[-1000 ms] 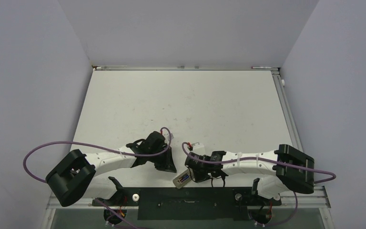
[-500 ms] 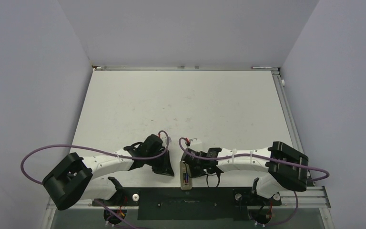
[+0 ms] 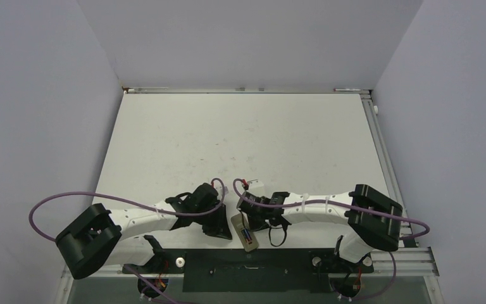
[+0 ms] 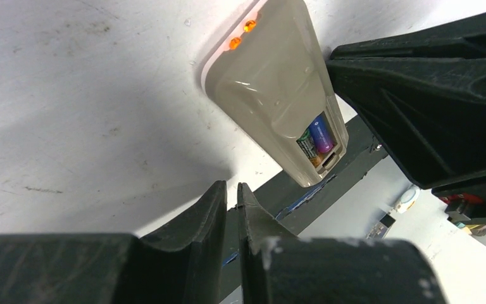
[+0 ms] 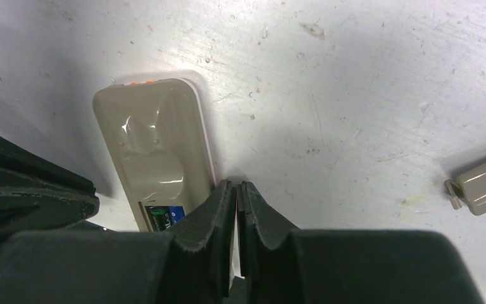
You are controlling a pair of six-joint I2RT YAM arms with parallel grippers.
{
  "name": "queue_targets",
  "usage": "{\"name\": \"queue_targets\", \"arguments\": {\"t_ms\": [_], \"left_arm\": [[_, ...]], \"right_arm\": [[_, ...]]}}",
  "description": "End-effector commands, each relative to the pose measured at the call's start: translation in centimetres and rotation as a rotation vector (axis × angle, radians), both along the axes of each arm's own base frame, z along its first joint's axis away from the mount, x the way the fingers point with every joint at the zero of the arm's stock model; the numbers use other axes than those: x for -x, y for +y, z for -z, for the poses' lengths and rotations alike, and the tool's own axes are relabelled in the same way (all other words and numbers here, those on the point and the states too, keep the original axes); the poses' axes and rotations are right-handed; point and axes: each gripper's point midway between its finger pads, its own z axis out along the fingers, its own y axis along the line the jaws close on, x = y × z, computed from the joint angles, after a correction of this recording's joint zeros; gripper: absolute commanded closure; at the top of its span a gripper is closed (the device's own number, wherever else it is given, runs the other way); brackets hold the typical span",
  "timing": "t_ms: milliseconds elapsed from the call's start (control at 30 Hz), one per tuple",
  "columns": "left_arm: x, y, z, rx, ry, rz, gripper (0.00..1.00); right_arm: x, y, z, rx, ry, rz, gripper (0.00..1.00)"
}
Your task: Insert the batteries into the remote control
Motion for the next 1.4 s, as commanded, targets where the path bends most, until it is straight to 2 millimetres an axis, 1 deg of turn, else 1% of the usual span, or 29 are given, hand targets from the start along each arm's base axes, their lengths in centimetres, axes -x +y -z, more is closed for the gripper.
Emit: {"name": "queue_targets", "arguments": {"t_ms": [0, 233, 400, 433, 500, 600, 667, 700, 900, 1067, 1200, 1300, 1367], "left_arm": [[-0.4, -0.8, -0.8, 0.036, -0.031, -0.020, 0.91], [-0.2, -0.7, -1.0, 0.045, -0.039, -0.032, 0.90], [-0.3, -0.5, -1.4, 0.053, -0.055, -0.049, 0.90], [-0.4, -0.5, -1.5, 0.052, -0.059, -0.052, 0.90], [-0.5, -0.4, -1.7, 0.052, -0.070, -0.057, 0.88], [-0.6, -0.2, -2.0, 0.052, -0.084, -0.064, 0.80], [-0.8, -0.2, -2.1, 0.051, -0.095, -0.064, 0.71], [-0.8, -0.1, -2.2, 0.050, -0.100, -0.060, 0.68], [-1.2, 0.1, -2.8, 0.040, -0.127, -0.054, 0.53], [-1.6, 0.1, -3.7, 0.047, -0.154, -0.041, 0.42], [-1.9, 0.1, -4.5, 0.056, -0.186, -0.031, 0.33], [-2.2, 0.1, -5.2, 0.071, -0.207, -0.027, 0.29], [-2.4, 0.2, -5.8, 0.075, -0.222, -0.029, 0.27]], "right_arm": [[-1.5, 1.6, -0.9, -0.037, -0.045, 0.000, 0.91], [-2.8, 1.5, -2.0, -0.026, -0.070, -0.012, 0.91], [-4.0, 1.0, -3.8, -0.021, -0.112, -0.002, 0.91], [-4.2, 0.8, -4.2, -0.021, -0.121, 0.001, 0.91], [-4.6, 0.4, -4.7, -0.012, -0.139, 0.006, 0.86], [-5.3, -0.6, -5.5, 0.018, -0.173, 0.023, 0.76], [-5.7, -1.4, -5.9, 0.034, -0.197, 0.043, 0.66], [-5.9, -1.6, -6.1, 0.038, -0.205, 0.054, 0.63], [-6.8, -3.6, -7.0, 0.087, -0.263, 0.135, 0.57], [-7.5, -5.3, -7.5, 0.107, -0.305, 0.242, 0.56], [-7.6, -6.5, -7.6, 0.111, -0.305, 0.326, 0.56], [-7.4, -7.0, -7.4, 0.077, -0.298, 0.378, 0.47], [-7.3, -7.3, -7.0, 0.065, -0.285, 0.410, 0.45]]}}
